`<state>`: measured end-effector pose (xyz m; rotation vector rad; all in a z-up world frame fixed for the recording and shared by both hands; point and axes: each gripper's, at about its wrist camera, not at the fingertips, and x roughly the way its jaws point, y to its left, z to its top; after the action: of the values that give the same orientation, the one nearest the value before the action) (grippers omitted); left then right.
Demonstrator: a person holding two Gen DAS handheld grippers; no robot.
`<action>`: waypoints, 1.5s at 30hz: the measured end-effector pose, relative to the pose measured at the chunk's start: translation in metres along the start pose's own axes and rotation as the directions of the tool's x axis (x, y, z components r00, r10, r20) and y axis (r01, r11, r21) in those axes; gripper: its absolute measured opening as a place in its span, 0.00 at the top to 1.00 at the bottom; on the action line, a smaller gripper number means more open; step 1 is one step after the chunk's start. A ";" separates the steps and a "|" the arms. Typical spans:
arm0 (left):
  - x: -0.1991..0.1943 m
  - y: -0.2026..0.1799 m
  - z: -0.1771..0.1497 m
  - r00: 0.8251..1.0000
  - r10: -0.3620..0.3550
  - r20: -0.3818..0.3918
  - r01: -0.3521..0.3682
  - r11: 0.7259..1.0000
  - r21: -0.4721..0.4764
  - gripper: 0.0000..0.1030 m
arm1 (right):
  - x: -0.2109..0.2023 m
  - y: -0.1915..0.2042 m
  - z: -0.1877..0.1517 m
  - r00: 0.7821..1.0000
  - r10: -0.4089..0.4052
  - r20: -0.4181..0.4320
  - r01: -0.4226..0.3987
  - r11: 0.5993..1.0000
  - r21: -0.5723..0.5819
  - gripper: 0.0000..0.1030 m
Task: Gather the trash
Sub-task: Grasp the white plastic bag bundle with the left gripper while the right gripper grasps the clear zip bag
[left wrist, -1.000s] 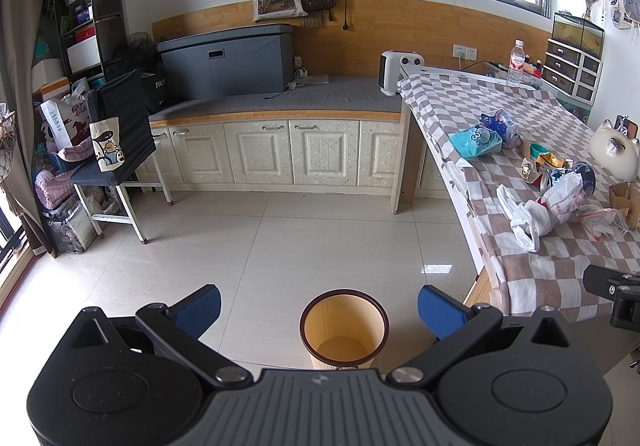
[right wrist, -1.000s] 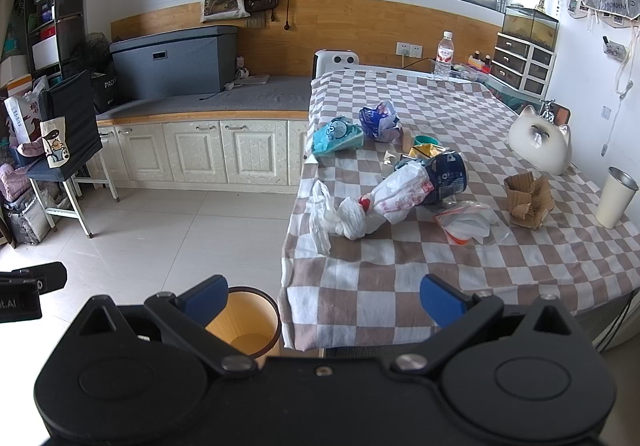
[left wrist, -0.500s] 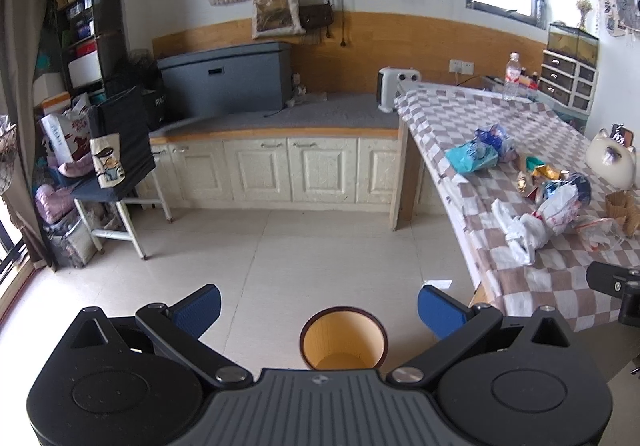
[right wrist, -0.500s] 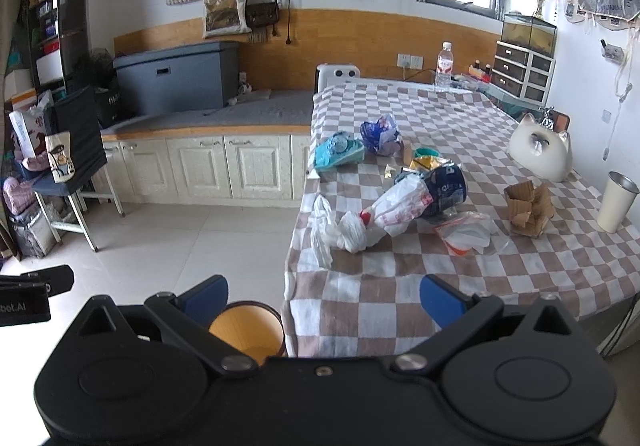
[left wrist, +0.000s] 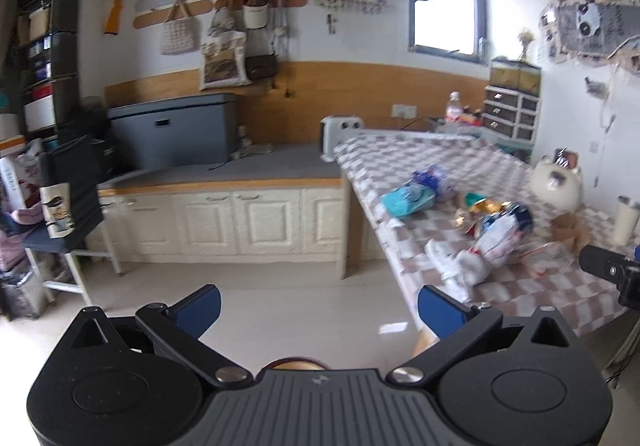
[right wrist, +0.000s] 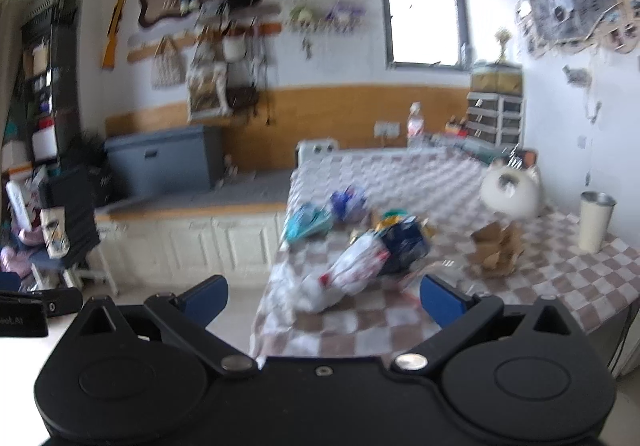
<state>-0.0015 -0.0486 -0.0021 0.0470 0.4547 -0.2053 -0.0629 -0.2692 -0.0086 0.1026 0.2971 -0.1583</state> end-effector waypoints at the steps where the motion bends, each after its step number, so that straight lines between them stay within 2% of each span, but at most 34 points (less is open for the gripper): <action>1: 0.003 -0.004 0.000 1.000 -0.009 0.013 0.009 1.000 0.007 0.00 | -0.001 -0.006 -0.004 0.999 -0.017 0.027 0.017 1.000 0.006 0.00; 5: 0.018 -0.021 0.004 0.998 -0.043 0.053 0.040 0.998 0.044 0.00 | 0.002 -0.031 -0.016 0.992 -0.075 0.103 0.072 0.997 0.038 0.00; 9: 0.038 -0.038 0.004 0.988 -0.130 0.089 0.125 0.990 0.061 0.00 | 0.007 -0.063 -0.033 0.976 -0.107 0.192 0.089 0.991 0.101 0.00; 13: 0.062 -0.055 0.002 0.967 -0.225 0.117 0.215 0.972 0.092 0.00 | 0.023 -0.093 -0.045 0.968 -0.182 0.171 0.156 0.975 0.158 0.00; 17: 0.089 -0.076 0.003 0.954 -0.287 0.087 0.271 0.950 0.157 0.00 | 0.037 -0.115 -0.055 0.956 -0.261 0.134 0.240 0.959 0.150 0.00; 20: 0.111 -0.096 0.001 0.943 -0.331 0.035 0.313 0.917 0.249 0.00 | 0.048 -0.126 -0.063 0.950 -0.292 0.107 0.277 0.951 0.134 0.00; 23: 0.132 -0.109 -0.001 0.921 -0.386 -0.050 0.383 0.875 0.296 0.00 | 0.060 -0.135 -0.069 0.946 -0.314 0.084 0.304 0.946 0.110 0.00; 27: 0.146 -0.124 -0.004 0.905 -0.421 -0.061 0.411 0.826 0.387 0.00 | 0.073 -0.141 -0.071 0.948 -0.308 0.075 0.303 0.950 0.070 0.01; 30: 0.156 -0.134 0.001 0.902 -0.427 -0.062 0.407 0.793 0.453 0.03 | 0.084 -0.141 -0.066 0.951 -0.296 0.083 0.297 0.955 0.002 0.09; 32: 0.162 -0.138 0.004 0.901 -0.429 -0.068 0.406 0.776 0.483 0.13 | 0.092 -0.138 -0.061 0.954 -0.287 0.082 0.292 0.954 -0.062 0.15; 35: 0.170 -0.145 0.010 0.902 -0.422 -0.088 0.405 0.759 0.510 0.22 | 0.106 -0.129 -0.052 0.960 -0.270 0.077 0.280 0.941 -0.189 0.26; 37: 0.175 -0.149 0.011 0.894 -0.431 -0.120 0.424 0.731 0.535 0.27 | 0.117 -0.121 -0.048 0.963 -0.262 0.070 0.270 0.911 -0.311 0.33; 41: 0.191 -0.156 0.010 0.884 -0.416 -0.212 0.455 0.663 0.595 0.39 | 0.138 -0.105 -0.045 0.964 -0.263 0.047 0.247 0.808 -0.535 0.53; 45: 0.204 -0.156 0.008 0.885 -0.387 -0.259 0.458 0.624 0.633 0.42 | 0.153 -0.094 -0.045 0.966 -0.257 0.034 0.205 0.679 -0.705 0.60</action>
<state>0.1481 -0.2401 -0.0849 0.6930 0.4630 -0.8486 0.0527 -0.3770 -0.1048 -0.7093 0.4240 -0.2862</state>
